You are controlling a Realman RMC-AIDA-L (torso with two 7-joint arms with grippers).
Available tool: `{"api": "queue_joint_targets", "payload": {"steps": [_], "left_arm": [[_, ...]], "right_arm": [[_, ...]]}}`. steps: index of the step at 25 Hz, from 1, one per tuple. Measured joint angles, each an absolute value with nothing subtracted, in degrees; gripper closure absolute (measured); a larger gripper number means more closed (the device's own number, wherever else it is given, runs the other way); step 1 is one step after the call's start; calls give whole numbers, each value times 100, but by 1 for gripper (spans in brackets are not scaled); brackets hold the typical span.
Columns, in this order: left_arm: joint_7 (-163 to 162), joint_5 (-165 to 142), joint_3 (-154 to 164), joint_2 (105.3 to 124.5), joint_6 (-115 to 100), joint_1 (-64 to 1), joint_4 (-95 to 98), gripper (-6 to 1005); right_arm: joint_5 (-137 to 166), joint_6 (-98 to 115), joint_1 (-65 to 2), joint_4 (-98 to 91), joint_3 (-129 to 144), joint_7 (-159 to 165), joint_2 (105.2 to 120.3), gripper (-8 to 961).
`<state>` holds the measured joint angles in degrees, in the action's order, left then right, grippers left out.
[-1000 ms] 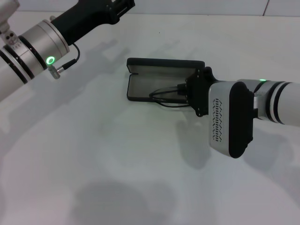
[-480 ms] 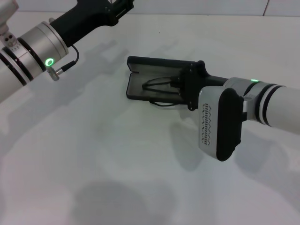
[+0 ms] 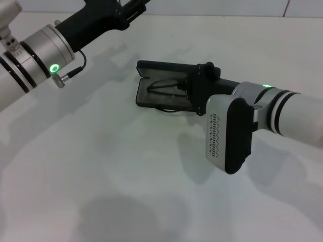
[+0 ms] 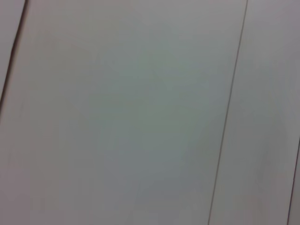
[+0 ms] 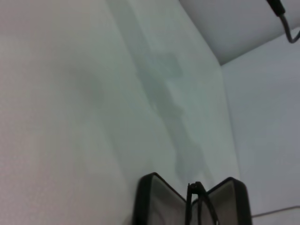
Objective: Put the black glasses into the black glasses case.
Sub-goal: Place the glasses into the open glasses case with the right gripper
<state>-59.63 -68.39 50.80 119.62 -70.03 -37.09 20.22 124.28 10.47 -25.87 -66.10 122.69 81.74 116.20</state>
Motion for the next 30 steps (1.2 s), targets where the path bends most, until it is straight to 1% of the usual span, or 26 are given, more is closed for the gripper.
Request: {"api": "queue_joint_targets", "payload": {"steps": [10,30], "left_arm": [[-5953,-6855,5080,11961,-7005,-3707,2038,424],[-5941,-6865,5112,11944,-7005,-3703,2030,425]], "right_arm": [[12346,779,-2758,-6242,12343,8184,11619,895],[12263,236,-2724,-6221,12613,8200,11619,792]]}}
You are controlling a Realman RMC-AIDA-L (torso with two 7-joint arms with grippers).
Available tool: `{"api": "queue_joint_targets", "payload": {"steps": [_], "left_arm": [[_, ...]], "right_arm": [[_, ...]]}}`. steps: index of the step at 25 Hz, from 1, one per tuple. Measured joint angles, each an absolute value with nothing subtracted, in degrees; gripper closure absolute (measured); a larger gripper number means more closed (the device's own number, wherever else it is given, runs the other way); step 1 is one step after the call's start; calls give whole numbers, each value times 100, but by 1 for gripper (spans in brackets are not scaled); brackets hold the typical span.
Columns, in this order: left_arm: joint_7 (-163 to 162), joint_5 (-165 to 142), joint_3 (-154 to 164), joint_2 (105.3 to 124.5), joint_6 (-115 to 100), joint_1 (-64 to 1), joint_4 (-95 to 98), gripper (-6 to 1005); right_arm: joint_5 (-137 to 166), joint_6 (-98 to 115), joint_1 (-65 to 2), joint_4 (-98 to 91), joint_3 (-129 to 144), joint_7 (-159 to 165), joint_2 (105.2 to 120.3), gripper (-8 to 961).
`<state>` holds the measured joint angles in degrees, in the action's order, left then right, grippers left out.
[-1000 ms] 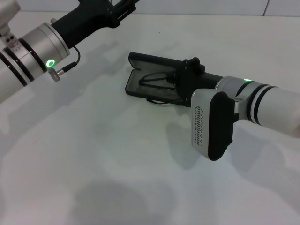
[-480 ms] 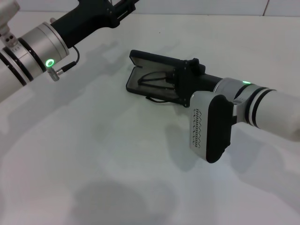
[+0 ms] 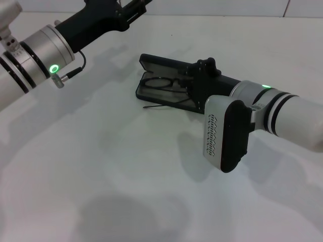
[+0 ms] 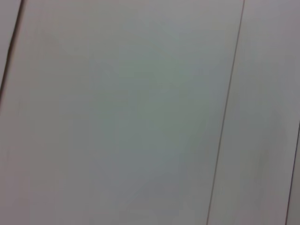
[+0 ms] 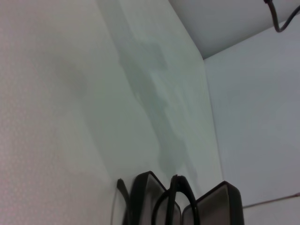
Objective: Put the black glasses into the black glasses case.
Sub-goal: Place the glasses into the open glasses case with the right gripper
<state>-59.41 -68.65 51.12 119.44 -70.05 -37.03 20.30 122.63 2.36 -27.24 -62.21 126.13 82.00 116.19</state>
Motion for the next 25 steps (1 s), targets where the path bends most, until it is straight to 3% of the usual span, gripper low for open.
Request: {"api": "queue_joint_targets", "payload": {"steps": [11,25], "left_arm": [[-5934,-6878,5168,11947,-7009,-3691,2038,425],[-5932,-6882,5168,11952,-7092,-3683,2038,424]], "right_arm": [[11835,507,-2594,-6514,12635,8200,11619,776],[11296,791,-3078,-5943,12651,8200,11620,764]]}}
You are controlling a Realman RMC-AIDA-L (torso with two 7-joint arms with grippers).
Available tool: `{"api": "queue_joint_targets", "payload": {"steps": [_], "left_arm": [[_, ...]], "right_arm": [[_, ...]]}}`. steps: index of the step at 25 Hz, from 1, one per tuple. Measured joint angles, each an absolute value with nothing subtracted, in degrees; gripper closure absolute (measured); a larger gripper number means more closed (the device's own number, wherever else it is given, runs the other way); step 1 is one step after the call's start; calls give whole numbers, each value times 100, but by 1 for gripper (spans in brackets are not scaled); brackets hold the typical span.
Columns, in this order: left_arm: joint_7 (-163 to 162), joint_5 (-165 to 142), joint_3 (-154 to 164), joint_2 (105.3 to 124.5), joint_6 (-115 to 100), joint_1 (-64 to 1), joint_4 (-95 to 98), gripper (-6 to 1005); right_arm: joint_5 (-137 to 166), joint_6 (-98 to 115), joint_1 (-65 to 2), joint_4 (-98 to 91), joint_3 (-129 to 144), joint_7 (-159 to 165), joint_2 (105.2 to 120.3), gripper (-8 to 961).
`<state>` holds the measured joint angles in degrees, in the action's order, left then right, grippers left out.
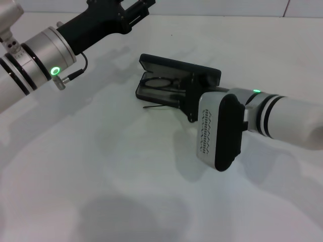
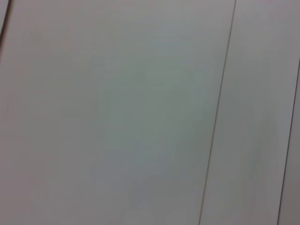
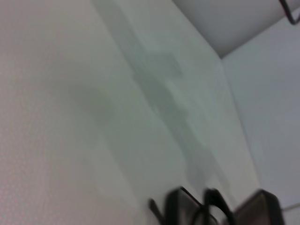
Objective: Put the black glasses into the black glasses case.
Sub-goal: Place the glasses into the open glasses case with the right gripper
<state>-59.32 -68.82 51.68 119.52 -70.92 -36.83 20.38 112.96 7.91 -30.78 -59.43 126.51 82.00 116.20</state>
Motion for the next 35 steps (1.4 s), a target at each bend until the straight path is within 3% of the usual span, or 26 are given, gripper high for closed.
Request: {"api": "queue_joint_targets", "payload": {"steps": [13,24,35], "left_arm": [[-5935,-6882,5168,11958,-7101,-3631,2055,425],[-5941,-6882,5168,11964,-7190,-3669,2057,425],[-5942,-6879,5168,11953,-7190,-3654,2074,424]], "right_arm": [[11354,1447,-2616,-6614,12644,8162,11620,753],[10641,1332,-3420,-5479,12523,8196,11619,744],[10575,736,-3416,-5437,12585,8200,11619,734]]}}
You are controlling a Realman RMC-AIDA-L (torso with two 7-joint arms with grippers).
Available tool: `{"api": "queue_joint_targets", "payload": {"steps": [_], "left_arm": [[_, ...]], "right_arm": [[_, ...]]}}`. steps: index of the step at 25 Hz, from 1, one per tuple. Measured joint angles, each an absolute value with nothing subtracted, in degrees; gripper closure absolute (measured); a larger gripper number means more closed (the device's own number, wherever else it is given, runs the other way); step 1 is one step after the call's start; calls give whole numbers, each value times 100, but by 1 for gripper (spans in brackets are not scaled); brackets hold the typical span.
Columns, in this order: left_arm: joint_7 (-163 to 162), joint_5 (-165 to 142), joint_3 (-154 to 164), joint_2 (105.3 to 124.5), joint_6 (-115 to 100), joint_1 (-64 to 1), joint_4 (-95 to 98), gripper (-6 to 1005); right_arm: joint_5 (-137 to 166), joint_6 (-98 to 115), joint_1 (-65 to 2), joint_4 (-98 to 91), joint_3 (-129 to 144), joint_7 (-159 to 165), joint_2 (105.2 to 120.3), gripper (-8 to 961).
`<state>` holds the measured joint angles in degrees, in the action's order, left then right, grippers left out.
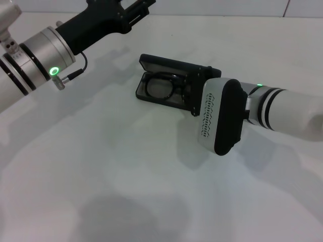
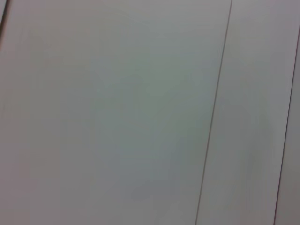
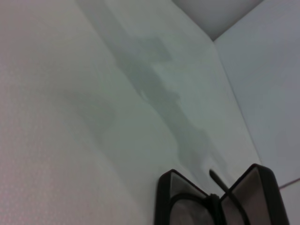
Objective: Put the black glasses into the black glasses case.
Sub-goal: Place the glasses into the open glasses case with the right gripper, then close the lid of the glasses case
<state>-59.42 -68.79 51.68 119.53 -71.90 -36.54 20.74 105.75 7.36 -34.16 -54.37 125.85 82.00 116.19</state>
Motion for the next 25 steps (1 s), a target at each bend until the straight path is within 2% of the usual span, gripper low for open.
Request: {"api": "queue_joint_targets", "payload": {"steps": [7,16,23,24,25], "left_arm": [[-5941,-6880,5168,11953,-7190,-3630,2075,424],[-5935,-6882,5168,11952,-7157,-3617,2045,424],[-5937,-7118,5176,11956,-6665,-3647,2009,424],[-5942,-7183,5176,11961,-6534,-3672,2009,424],[-5959,-7284,5177,11967,-6331,-3707,2000,424]], "right_arm": [[10569,956,-3016,-6064,12526,8200,11609,728],[10046,2492,-2480,-6735,11108,8170,11592,721],[9038,4939,-2438,-6494,8779,8132,11574,715],[8814,6198,-2413,-6184,7509,8132,11562,714],[8788,6519,-2432,-6033,7147,8132,11553,713]]}}
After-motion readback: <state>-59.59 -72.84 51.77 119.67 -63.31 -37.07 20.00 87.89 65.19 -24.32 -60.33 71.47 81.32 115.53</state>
